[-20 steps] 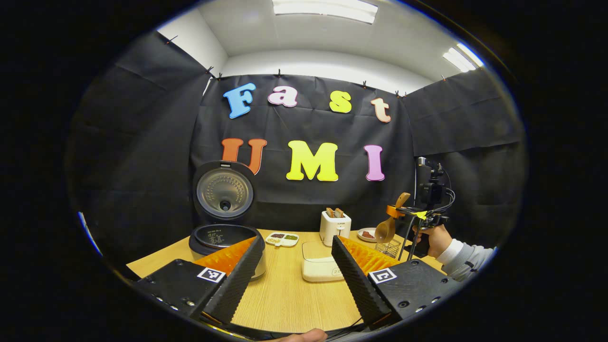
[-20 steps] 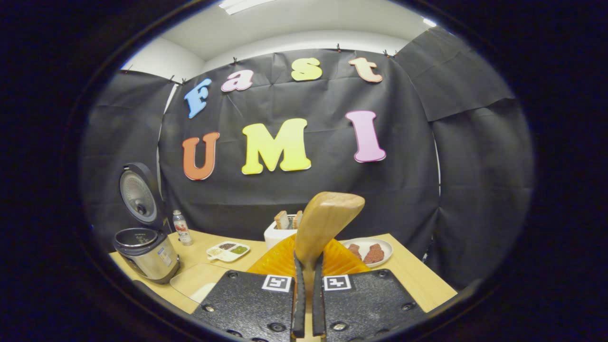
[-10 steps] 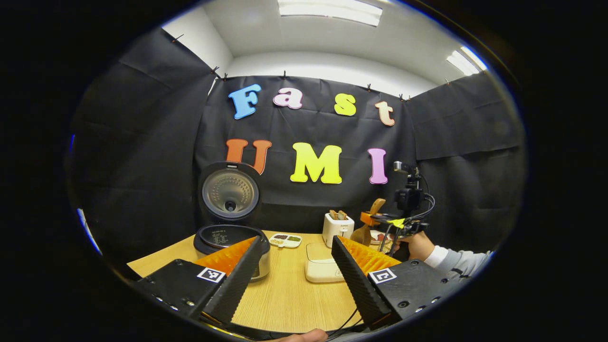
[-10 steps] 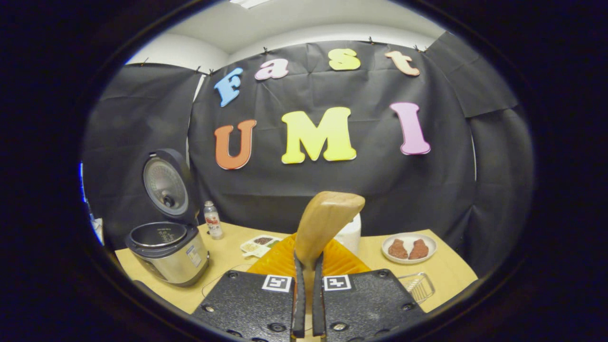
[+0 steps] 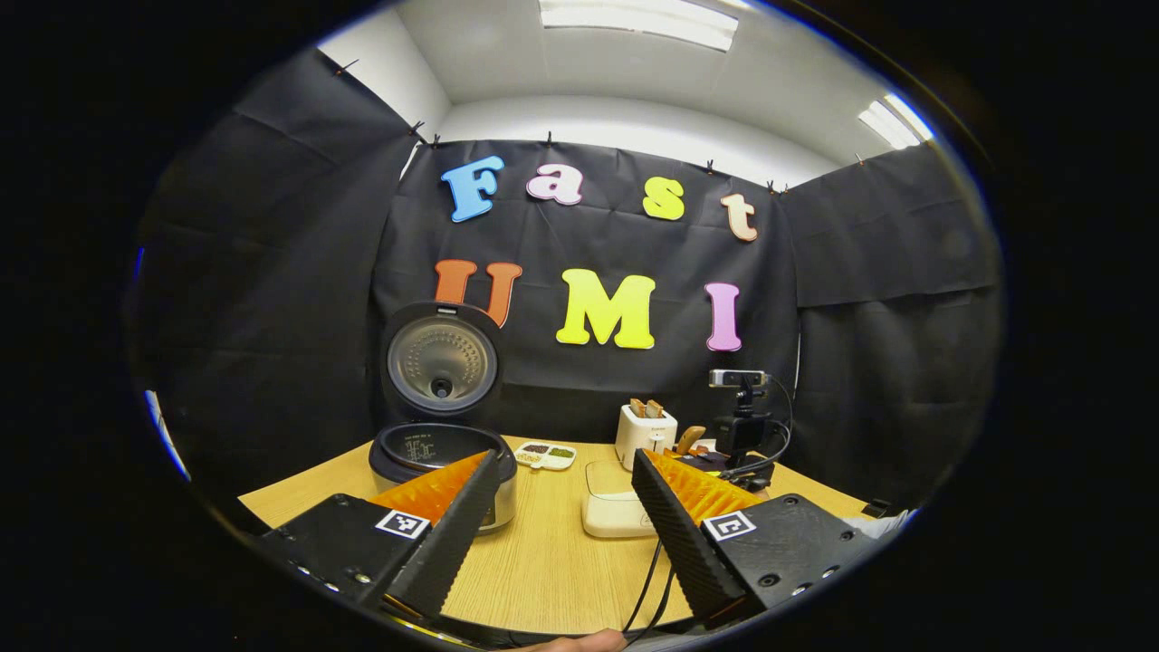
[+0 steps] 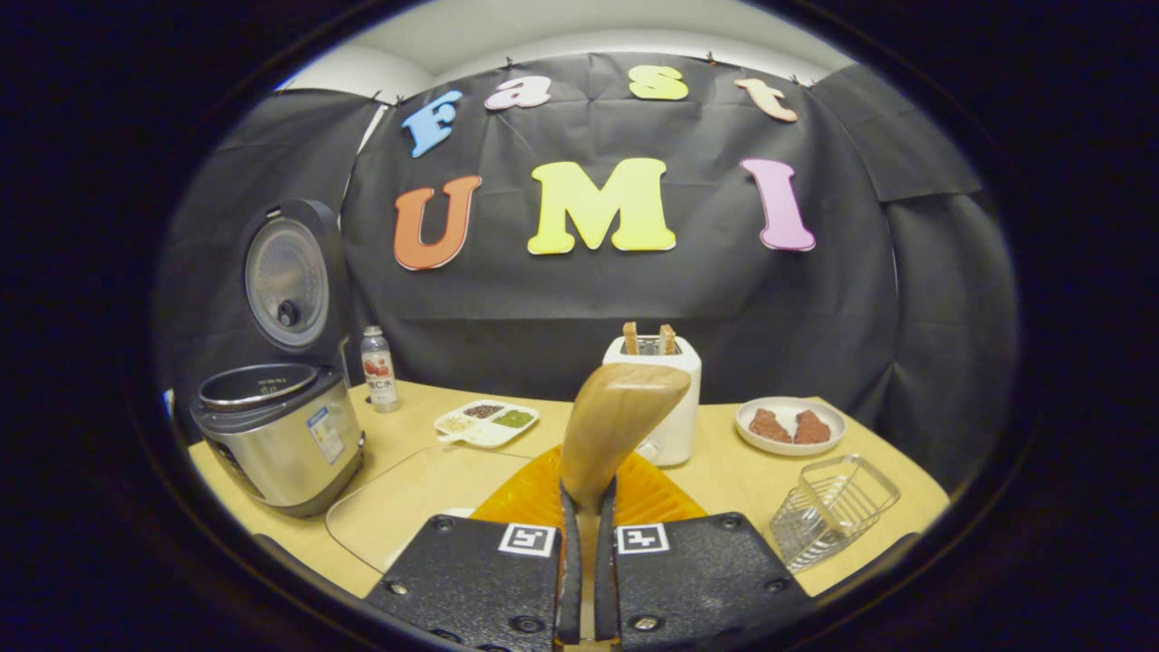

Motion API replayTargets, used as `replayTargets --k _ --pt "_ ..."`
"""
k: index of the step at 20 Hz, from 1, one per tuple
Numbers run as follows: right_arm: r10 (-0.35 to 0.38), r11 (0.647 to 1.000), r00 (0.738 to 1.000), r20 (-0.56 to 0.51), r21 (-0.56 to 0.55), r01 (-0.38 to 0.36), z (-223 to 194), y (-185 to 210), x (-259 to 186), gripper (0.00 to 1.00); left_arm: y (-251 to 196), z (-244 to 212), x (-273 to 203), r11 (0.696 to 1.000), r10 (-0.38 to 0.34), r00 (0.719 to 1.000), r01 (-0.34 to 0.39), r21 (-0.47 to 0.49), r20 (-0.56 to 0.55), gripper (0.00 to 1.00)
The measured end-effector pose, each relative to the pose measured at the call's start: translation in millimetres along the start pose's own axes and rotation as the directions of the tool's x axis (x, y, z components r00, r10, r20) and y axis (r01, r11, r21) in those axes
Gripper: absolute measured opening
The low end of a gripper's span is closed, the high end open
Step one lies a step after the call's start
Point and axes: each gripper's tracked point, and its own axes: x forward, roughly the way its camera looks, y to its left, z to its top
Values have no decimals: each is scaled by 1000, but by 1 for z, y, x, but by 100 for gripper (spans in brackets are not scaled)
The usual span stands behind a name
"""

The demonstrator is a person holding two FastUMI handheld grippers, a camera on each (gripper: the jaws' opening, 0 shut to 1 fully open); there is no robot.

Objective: Close the left gripper, press the button to open the rice cooker; take a wooden spoon from the chopstick holder with the right hand, scoop a spoonful of rice and pour it into the rice cooker, then put the wooden spoon back into the chopstick holder.

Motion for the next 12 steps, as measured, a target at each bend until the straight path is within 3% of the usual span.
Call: replayTargets --k 3,5,8,12 --pt "47 985 998 -53 169 -37 -14 6 -2 12 0 -4 -1 1000 12 1000 -11 12 -10 94" --pt "63 977 992 -107 210 -39 -16 9 -2 11 -2 -3 -2 1000 11 1000 -10 23 -8 94" --pt "157 936 972 -172 340 -91 -20 20 3 11 -7 0 -2 1000 -6 1000 6 16 1 94" --pt "199 882 974 -105 453 -132 -5 19 5 11 -6 -1 0 999 7 1000 -7 31 -4 94"
